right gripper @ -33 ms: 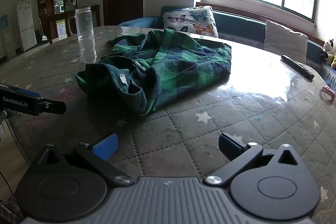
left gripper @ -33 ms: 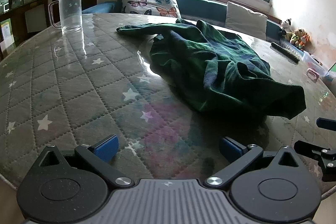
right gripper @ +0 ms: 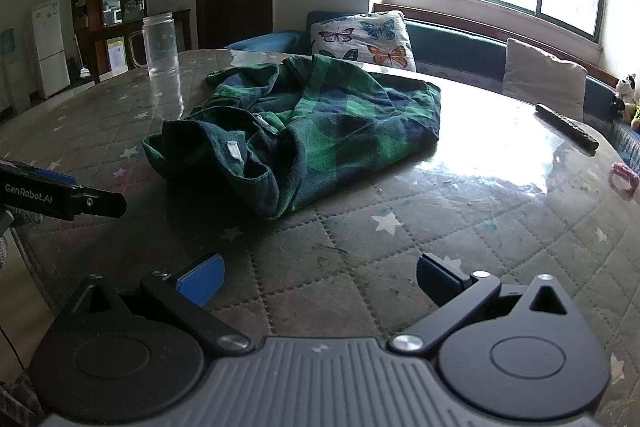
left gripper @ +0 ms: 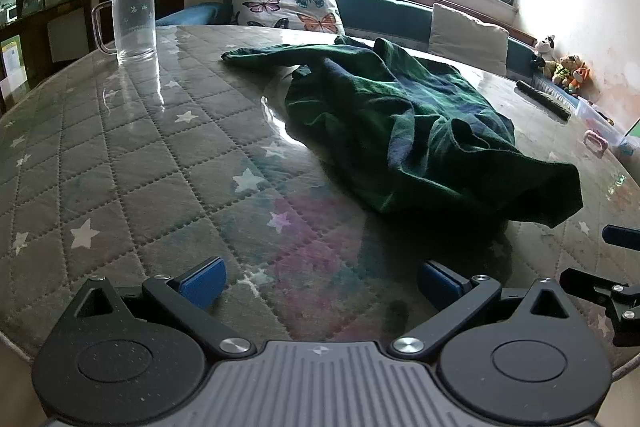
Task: Fold clothes
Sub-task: 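Move both grippers toward the crumpled green plaid shirt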
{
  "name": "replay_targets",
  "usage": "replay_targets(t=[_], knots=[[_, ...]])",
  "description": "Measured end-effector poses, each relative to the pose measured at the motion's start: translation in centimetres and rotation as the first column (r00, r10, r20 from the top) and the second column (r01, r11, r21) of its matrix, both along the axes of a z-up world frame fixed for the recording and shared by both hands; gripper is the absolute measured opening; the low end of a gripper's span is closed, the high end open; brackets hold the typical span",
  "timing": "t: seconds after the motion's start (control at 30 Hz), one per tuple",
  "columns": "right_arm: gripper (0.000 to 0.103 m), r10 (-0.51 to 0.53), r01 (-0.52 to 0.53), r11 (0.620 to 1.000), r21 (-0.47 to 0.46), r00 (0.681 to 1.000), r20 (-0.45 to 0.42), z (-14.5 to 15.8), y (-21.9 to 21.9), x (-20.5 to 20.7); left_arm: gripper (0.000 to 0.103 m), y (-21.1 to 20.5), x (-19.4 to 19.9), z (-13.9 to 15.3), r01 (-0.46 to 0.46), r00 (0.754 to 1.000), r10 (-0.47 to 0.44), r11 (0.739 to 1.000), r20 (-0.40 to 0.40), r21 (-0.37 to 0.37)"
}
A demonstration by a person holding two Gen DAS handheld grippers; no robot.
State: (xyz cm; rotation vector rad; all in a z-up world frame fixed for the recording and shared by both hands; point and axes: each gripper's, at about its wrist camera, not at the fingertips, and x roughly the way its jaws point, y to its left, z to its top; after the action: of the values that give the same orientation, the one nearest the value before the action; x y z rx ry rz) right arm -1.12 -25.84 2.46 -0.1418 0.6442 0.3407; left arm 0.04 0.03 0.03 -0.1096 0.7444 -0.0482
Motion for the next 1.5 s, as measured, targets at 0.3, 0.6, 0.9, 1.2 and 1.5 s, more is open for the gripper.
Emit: replay_targets(t=[0.3,0.6,0.9,1.2,1.5], knots=[[0.103,0.002,-0.002,1.0,0.001,1.0,-0.005,-0.1,-0.1,0.1,0.103,-0.6,0.3,0.3,0.017,1.0,-0.017,1.0,-0.003,0.015],[0.103,0.008,-0.008,1.0,-0.004,1.0,-0.019,-0.2,0.3,0.1,0.103,-1.6,0.7,0.0,0.052,0.998,-0.051,0.998,-0.022,0.04],[0.103,0.032,-0.032,0.999,-0.011,0.999,-0.018,0.0,0.9,-0.1,0.103,-2.3,0.8,-0.1,0.077,0.997,-0.075,0.995,-0.033,0.062],[0.103,0.038,-0.038,0.999,-0.016,0.999,-0.018,0.1,1.1,-0.4,0.103,-2.9,0.6,-0.2,0.106,0.994,-0.104,0.991,-0.038,0.081],[0.103,0.043,-0.043,0.999,-0.019,0.999,-0.015,0.2,1.3,-0.4,0.103,-3.6,0.5,-0.2,0.127,0.992,-0.123,0.987,-0.041,0.095]])
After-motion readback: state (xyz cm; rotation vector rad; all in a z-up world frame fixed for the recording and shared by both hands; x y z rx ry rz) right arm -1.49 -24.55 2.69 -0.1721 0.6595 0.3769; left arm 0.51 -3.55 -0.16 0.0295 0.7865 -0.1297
